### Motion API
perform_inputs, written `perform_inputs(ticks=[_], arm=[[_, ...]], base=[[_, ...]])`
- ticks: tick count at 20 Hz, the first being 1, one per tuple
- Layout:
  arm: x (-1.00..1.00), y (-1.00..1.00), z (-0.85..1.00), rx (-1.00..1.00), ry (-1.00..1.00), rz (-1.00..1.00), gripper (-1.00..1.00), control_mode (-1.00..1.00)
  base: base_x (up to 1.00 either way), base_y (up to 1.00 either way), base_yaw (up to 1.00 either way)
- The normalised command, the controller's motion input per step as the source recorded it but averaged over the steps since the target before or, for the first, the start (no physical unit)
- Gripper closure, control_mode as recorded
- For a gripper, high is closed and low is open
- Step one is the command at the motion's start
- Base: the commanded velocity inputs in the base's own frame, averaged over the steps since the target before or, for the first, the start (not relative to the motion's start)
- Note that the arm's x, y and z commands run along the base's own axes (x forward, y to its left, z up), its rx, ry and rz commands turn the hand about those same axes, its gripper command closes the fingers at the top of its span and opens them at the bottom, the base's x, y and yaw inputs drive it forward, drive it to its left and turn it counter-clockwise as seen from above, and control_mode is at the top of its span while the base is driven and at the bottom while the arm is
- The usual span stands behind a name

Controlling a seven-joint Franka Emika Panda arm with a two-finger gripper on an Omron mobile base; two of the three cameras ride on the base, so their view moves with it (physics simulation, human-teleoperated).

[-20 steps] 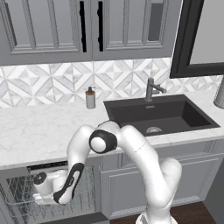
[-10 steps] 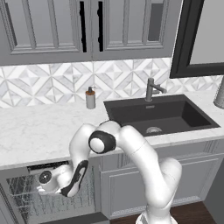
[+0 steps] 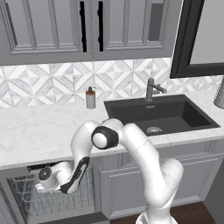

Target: Pick up the cup and bowl from the counter, place them in the dishwasher, and close the dishwasher door.

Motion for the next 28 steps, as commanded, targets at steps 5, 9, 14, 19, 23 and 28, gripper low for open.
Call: perform_inputs(ticks=[5, 9, 14, 19, 23, 28], arm=[[-0.77, 0.19, 1.0, 0.0, 0.01, 0.1, -1.0, -1.0], [-0.87, -0.08, 1.0, 0.07, 0.05, 0.08, -1.0, -1.0], [-1.0, -0.4, 1.0, 0.21, 0.06, 0.09, -1.0, -1.0], [-1.0, -0.02, 1.0, 0.12, 0.13, 0.0, -1.0, -1.0], [-0.75, 0.15, 0.87, -0.04, 0.05, 0.0, -1.0, -1.0], [-0.17, 0.06, 0.04, -0.03, -0.01, 0.0, -1.0, -1.0]], base=[[0.0, 0.0, 0.0], [0.0, 0.0, 0.0], [0.0, 0.0, 0.0], [0.0, 0.0, 0.0], [0.0, 0.0, 0.0], [0.0, 0.0, 0.0]])
